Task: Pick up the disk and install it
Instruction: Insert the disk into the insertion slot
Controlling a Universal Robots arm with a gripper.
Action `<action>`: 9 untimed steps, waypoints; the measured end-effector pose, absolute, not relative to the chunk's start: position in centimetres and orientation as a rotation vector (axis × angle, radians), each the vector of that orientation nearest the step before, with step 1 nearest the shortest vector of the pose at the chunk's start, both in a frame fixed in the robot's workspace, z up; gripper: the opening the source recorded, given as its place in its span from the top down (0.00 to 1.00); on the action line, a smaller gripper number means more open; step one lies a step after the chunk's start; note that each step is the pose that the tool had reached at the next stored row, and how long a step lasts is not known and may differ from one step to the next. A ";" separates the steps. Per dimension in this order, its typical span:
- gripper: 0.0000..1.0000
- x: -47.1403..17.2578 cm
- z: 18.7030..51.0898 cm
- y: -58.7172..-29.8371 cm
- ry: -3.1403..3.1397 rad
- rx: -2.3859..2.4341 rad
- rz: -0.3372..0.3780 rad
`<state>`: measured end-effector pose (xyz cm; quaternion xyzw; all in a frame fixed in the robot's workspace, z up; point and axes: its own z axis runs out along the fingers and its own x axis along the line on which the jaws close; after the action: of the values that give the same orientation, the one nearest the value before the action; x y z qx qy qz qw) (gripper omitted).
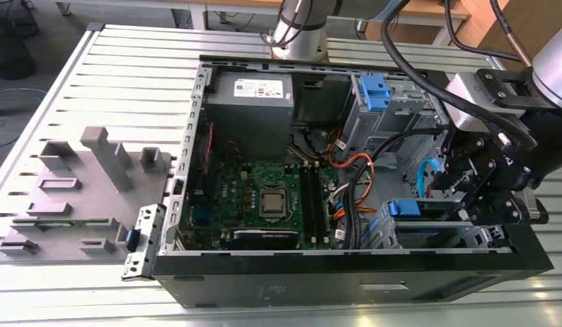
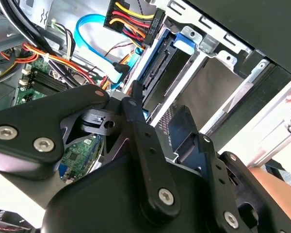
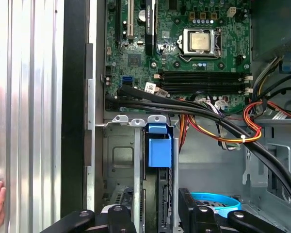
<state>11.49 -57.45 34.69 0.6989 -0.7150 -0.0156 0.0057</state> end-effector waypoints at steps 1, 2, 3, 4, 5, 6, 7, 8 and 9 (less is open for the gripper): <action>0.51 11.5 34.7 -57.4 -2.238 2.188 -0.049; 0.51 11.5 34.7 -57.4 -2.238 2.188 -0.049; 0.51 11.5 34.7 -57.5 -2.238 2.188 -0.049; 0.51 11.5 34.8 -57.5 -2.238 2.188 -0.049; 0.51 11.5 34.8 -57.5 -2.238 2.188 -0.049; 0.51 11.5 34.8 -57.5 -2.238 2.188 -0.049; 0.51 11.5 34.8 -57.4 -2.238 2.188 -0.049; 0.51 11.5 34.8 -57.4 -2.238 2.188 -0.049; 0.51 11.5 34.8 -57.4 -2.236 2.190 -0.049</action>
<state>11.49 -57.45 34.84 0.6996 -0.7144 -0.0156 0.0056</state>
